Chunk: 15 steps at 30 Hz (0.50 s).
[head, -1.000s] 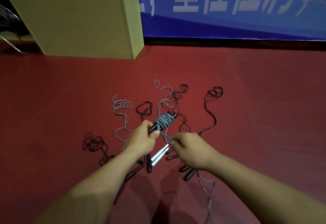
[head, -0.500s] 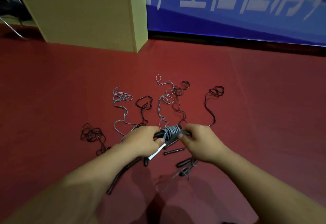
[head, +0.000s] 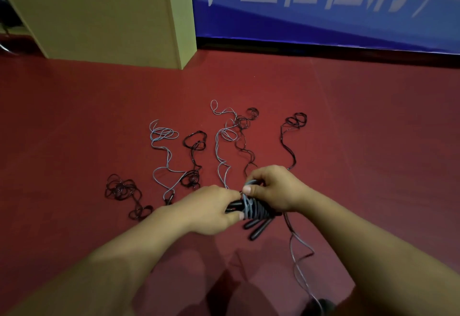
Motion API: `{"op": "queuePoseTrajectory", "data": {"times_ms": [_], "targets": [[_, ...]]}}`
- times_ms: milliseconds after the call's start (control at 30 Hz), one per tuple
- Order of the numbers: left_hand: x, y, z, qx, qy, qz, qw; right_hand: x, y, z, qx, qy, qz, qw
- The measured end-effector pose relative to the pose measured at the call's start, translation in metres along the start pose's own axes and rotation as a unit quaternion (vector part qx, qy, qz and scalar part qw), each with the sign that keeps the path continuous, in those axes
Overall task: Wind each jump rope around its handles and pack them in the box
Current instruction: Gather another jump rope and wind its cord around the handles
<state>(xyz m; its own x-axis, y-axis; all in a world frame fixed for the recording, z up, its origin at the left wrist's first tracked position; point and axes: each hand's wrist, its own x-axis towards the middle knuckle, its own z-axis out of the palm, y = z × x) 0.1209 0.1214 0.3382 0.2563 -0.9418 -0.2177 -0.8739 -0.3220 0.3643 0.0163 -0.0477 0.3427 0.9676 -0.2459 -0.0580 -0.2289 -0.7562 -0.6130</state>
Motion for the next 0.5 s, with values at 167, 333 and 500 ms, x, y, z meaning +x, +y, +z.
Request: {"op": "queuePoseTrajectory", "data": {"times_ms": [167, 333, 500], "targets": [[0.002, -0.007, 0.0, -0.031, 0.004, 0.025, 0.999, -0.002, 0.009, -0.008, 0.079, -0.002, 0.048, 0.996], [0.004, -0.009, -0.011, -0.059, 0.003, 0.029, 0.998, 0.0, 0.009, -0.012, 0.148, 0.025, 0.076, 0.986], [0.0, -0.018, -0.018, -0.112, -0.012, 0.004, 0.994, -0.003, 0.022, -0.021, 0.129, 0.052, 0.087, 0.986]]}}
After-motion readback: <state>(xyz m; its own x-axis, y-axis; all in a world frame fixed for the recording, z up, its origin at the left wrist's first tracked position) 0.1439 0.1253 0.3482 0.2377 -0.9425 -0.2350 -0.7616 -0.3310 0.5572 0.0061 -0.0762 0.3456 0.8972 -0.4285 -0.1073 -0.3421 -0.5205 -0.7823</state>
